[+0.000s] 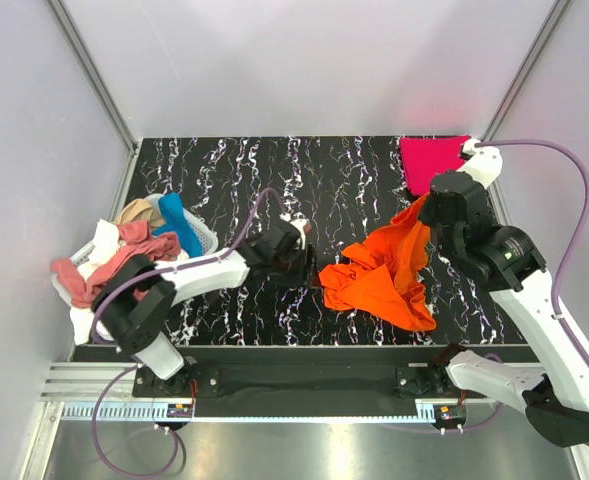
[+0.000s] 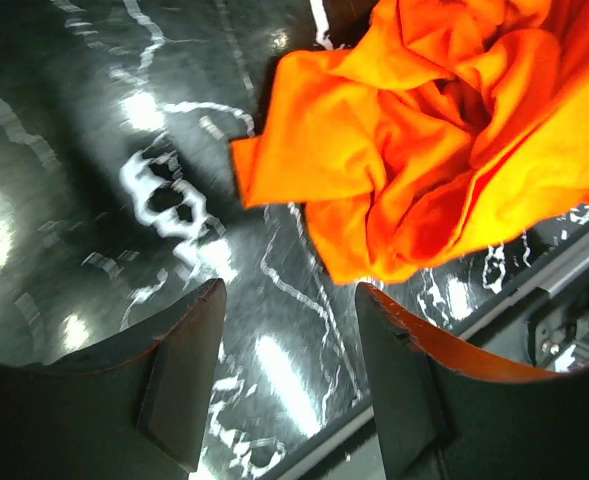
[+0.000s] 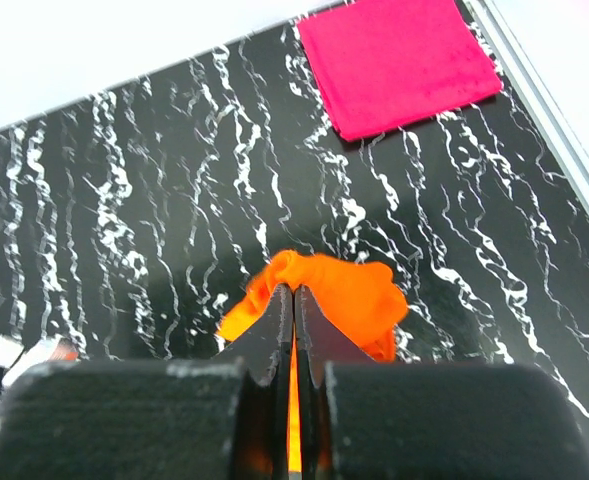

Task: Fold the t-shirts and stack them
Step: Flatten the tshirt out

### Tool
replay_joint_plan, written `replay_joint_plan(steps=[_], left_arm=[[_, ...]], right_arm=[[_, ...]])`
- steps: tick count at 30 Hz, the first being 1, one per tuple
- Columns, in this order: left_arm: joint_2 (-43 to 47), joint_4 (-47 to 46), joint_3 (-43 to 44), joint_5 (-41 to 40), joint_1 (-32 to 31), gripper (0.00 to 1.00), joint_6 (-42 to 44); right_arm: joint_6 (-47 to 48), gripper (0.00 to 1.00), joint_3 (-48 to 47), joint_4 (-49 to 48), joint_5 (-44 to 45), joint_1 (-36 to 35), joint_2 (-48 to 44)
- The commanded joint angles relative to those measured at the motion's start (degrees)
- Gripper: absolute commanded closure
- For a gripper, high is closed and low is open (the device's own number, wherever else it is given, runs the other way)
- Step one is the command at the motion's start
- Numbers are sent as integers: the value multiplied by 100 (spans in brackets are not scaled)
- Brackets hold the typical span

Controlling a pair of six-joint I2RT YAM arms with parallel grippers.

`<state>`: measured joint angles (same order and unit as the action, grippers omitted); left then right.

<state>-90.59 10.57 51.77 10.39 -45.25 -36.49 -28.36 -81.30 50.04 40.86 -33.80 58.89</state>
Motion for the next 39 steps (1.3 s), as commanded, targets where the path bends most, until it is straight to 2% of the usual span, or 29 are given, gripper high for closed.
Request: replay_joint_plan(steps=[1, 8, 10, 12, 13, 14, 15, 18, 19, 21, 22, 25, 28, 33, 39], left_arm=[[-458, -485, 474, -73, -71, 41, -16], [-1285, -609, 949, 121, -150, 42, 19], [-1470, -609, 1080, 209, -159, 49, 28], [-1523, -504, 1177, 209, -150, 65, 98], [-1497, -390, 1343, 165, -133, 88, 168], [-1454, -241, 1458, 78, -115, 98, 316], [-1375, 161, 1607, -115, -72, 100, 405], [-953, 891, 2248, -414, 279, 100, 739], [-717, 1321, 2720, -502, 533, 100, 870], [-505, 1699, 3275, -757, 789, 100, 1003], [-330, 1877, 3879, -802, 1016, 100, 1064], [-118, 2414, 4926, -898, 1360, 100, 1267], [84, 2696, 5395, -934, 1615, 100, 1425], [532, 2793, 5177, -1013, 1950, 100, 1592], [980, 2775, 4685, -961, 2029, 100, 1619]], right_arm=[[-65, 100, 44, -12, 10, -30, -150], [23, 100, 140, -117, -87, -21, -247], [41, 100, 167, -126, -105, -30, -247], [41, 100, 176, -152, -122, -30, -256], [76, 100, 167, -170, -96, -30, -256], [94, 100, 158, -188, -79, -30, -247], [111, 100, 132, -205, -26, -30, -212], [374, 100, -96, -520, 297, -30, -72], [671, 100, -210, -974, 404, -21, 33], [910, 100, -534, -1215, 685, 22, 252], [998, 100, -1102, -1233, 747, 66, 402], [1437, 100, -2149, -1225, 1011, 75, 807], [1675, 100, -2714, -1216, 1406, 75, 931], [1869, 100, -2629, -1216, 1863, 75, 493], [1869, 100, -1724, -1216, 1812, 67, -378]])
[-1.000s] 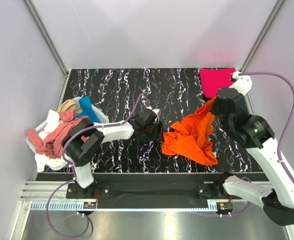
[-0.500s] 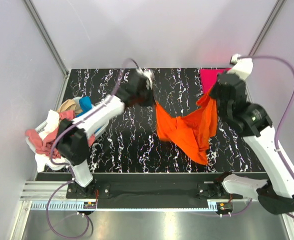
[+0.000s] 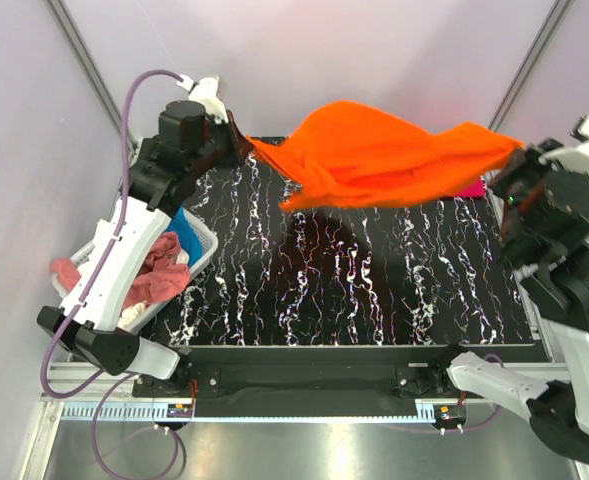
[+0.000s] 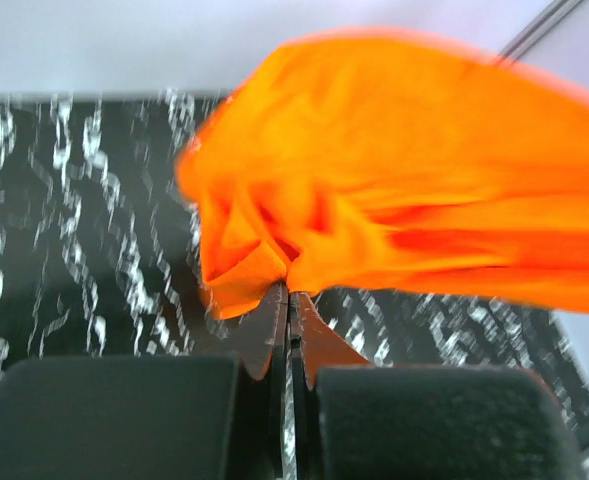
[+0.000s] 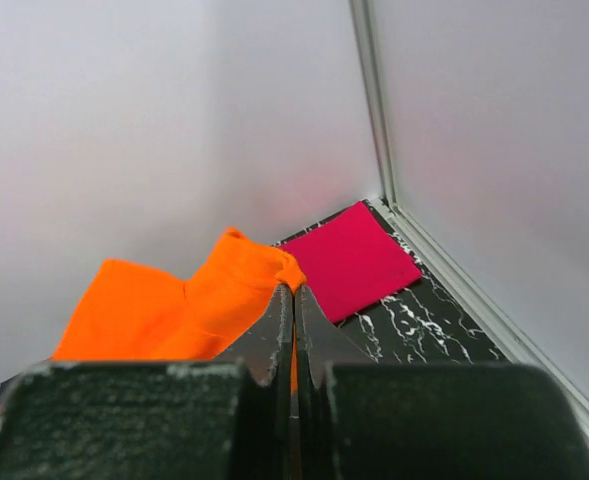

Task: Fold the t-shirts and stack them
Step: Flatten the tshirt out

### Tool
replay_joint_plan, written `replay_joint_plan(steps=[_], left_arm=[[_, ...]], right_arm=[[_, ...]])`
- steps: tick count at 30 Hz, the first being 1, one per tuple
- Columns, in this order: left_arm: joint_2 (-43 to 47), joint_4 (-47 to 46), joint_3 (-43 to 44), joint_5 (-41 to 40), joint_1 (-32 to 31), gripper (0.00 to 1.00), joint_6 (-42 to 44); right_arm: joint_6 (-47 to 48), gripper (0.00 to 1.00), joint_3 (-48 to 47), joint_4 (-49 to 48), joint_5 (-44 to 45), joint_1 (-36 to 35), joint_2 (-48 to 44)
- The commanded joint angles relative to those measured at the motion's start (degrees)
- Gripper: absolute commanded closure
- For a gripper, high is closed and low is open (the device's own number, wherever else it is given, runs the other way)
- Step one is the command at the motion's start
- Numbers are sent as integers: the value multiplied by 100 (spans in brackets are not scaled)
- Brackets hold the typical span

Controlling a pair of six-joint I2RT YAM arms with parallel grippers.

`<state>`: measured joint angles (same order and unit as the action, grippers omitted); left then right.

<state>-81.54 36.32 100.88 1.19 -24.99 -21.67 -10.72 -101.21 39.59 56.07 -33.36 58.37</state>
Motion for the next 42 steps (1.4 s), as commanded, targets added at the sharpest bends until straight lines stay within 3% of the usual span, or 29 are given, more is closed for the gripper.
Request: replay_joint_plan(steps=[1, 6, 11, 15, 22, 30, 33, 34, 35, 36, 38, 42], left_arm=[[137, 192, -331, -5, 3, 100, 119], [603, 183, -525, 258, 3, 100, -12], [1183, 51, -806, 794, 12, 100, -232], [1456, 42, -1412, 769, 3, 100, -232], [2334, 42, -2810, 250, 12, 100, -329], [2854, 51, -3706, 162, 3, 100, -531], [2941, 16, -4032, 145, -5, 100, -531], [2968, -1, -4093, 118, 3, 100, -522], [3020, -10, -4172, 66, 3, 100, -514], [3021, -28, -4182, 48, 3, 100, -479], [3030, -37, -4173, 83, 3, 100, -443], [2977, -107, -4129, 74, 3, 100, -338]], right_arm=[[18, 100, 434, -110, 281, 23, -413], [-44, 100, 533, -66, 237, 32, -643], [245, 100, 321, -364, 299, 32, -195], [579, 100, 260, -1013, 229, 41, 446], [176, 100, 146, -1375, -1114, 532, 2359], [517, 100, -1610, -1403, -3373, 849, 5557], [694, 91, -2804, -782, -4051, 858, 6377], [712, 84, -3182, -534, -4121, 867, 6919], [755, 64, -3978, -27, -4139, 858, 7160], [747, 57, -4290, 169, -4079, 867, 7371], [485, 48, -4399, 477, -3780, 867, 7426], [-411, 41, -3917, 1582, -3631, 867, 6909]])
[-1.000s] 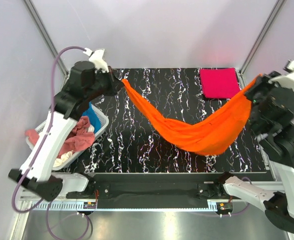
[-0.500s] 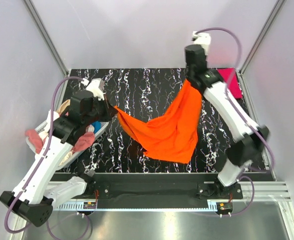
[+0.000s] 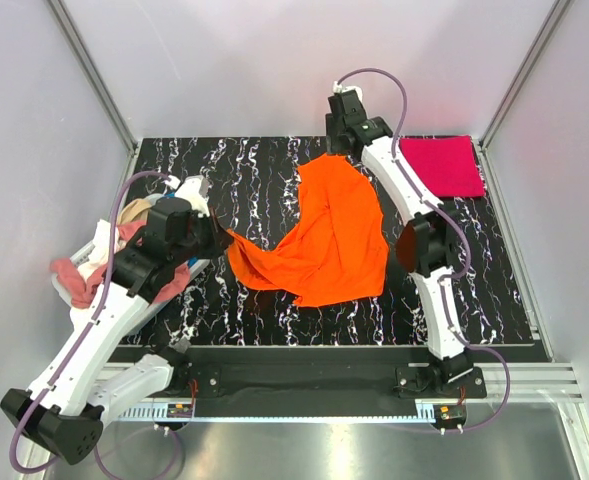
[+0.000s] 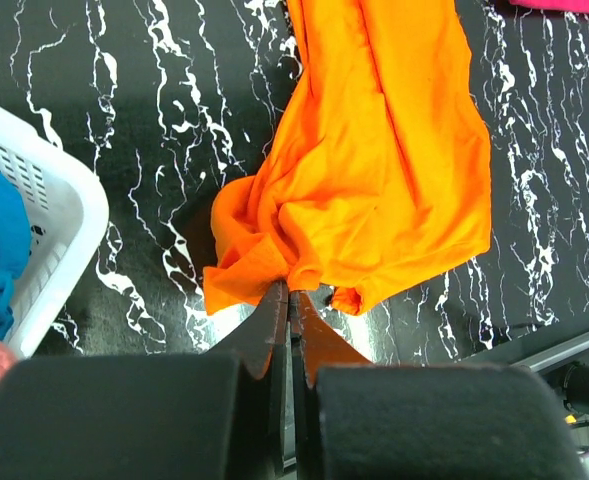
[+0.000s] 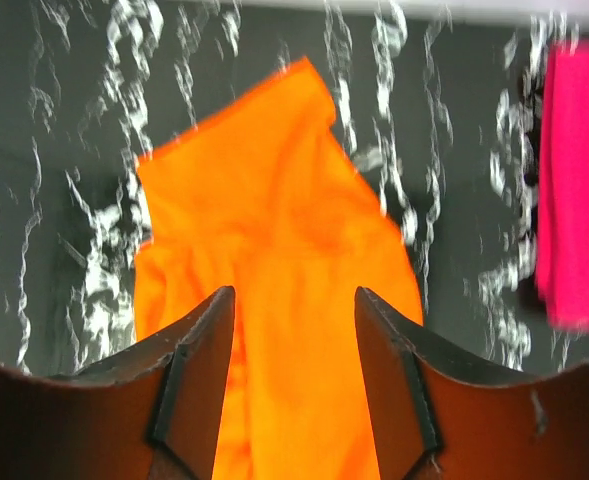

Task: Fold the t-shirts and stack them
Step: Flatten the tshirt out

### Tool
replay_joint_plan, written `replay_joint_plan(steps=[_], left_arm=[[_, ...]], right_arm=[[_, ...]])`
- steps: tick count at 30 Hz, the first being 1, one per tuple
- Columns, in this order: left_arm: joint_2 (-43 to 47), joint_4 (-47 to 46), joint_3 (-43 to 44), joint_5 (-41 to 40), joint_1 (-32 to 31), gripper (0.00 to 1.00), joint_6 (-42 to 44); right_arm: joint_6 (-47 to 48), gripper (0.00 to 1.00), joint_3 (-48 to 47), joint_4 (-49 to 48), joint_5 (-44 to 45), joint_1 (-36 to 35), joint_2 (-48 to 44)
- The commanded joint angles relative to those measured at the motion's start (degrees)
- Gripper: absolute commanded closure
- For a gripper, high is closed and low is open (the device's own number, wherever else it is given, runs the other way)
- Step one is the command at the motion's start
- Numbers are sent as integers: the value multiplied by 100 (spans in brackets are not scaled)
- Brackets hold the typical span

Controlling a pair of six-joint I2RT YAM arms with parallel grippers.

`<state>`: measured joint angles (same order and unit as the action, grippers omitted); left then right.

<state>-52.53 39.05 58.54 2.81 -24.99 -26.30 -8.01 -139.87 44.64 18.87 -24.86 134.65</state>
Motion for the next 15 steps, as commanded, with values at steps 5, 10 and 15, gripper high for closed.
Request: replay_joint_plan(steps=[5, 10, 15], left_arm=[[-55, -398, 184, 62, -5, 100, 143], [-64, -477, 149, 71, -5, 100, 187], [-99, -530, 131, 141, 3, 100, 196]], right_arm=[[-2192, 41, 3491, 1032, -189, 314, -2642], [-3038, 43, 6179, 291, -630, 430, -4548], [-3461, 43, 8261, -1094, -928, 438, -5369]])
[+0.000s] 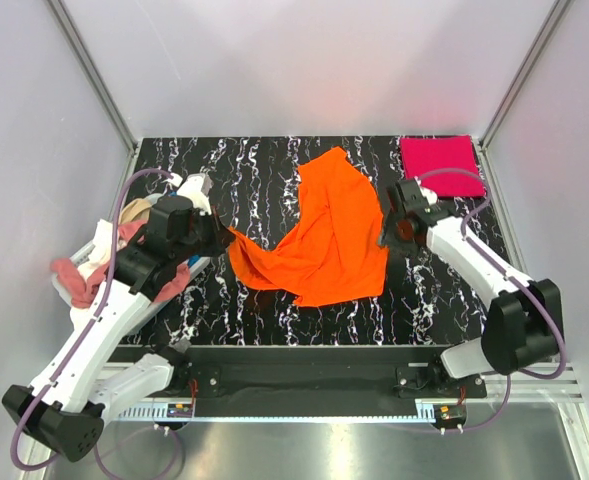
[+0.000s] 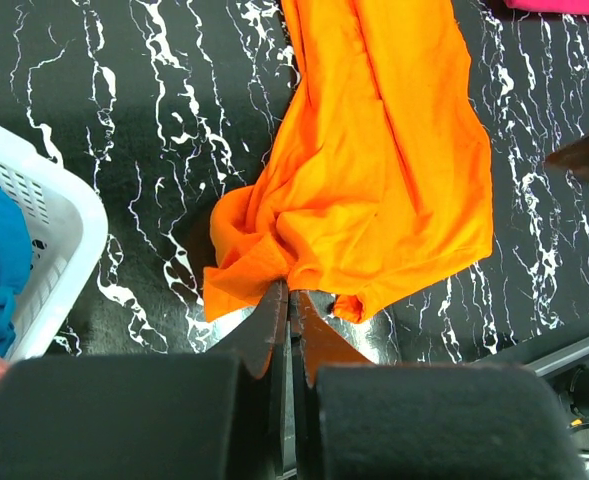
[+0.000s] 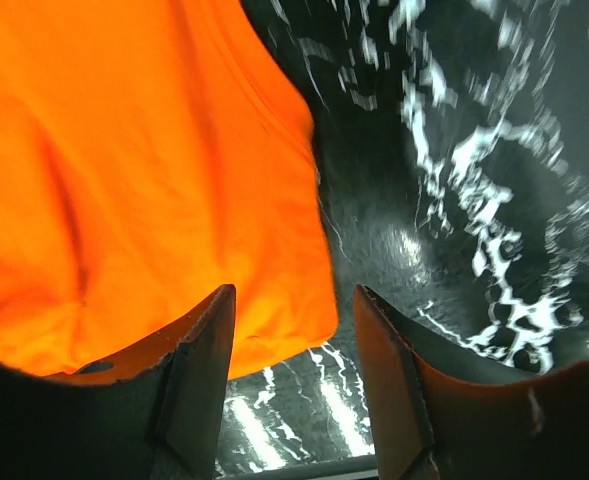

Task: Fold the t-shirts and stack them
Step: Flatten the tshirt out

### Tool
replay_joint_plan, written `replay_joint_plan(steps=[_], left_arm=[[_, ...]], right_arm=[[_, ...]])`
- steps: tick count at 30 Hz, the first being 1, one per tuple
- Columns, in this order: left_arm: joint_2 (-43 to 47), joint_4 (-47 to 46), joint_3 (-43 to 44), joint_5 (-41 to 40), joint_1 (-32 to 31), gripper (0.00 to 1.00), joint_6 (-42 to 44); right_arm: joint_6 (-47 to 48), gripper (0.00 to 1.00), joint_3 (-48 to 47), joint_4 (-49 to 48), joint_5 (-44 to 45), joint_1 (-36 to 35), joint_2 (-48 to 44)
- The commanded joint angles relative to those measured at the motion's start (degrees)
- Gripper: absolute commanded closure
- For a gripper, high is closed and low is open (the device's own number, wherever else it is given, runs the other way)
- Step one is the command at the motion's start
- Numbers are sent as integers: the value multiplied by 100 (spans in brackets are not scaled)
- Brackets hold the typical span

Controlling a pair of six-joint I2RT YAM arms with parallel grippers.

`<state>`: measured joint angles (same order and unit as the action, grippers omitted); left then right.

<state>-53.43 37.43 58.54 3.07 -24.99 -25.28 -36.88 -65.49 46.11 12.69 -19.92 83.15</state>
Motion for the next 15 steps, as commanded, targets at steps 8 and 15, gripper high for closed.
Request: replay_joint_plan(steps=[8, 15], left_arm=[[34, -385, 96, 211, -6, 100, 67], [-45, -438, 140, 308, -5, 100, 5]], right_arm=[[-408, 44, 1398, -2139, -258, -56, 253], [-320, 55, 1865, -3002, -443, -56, 842]])
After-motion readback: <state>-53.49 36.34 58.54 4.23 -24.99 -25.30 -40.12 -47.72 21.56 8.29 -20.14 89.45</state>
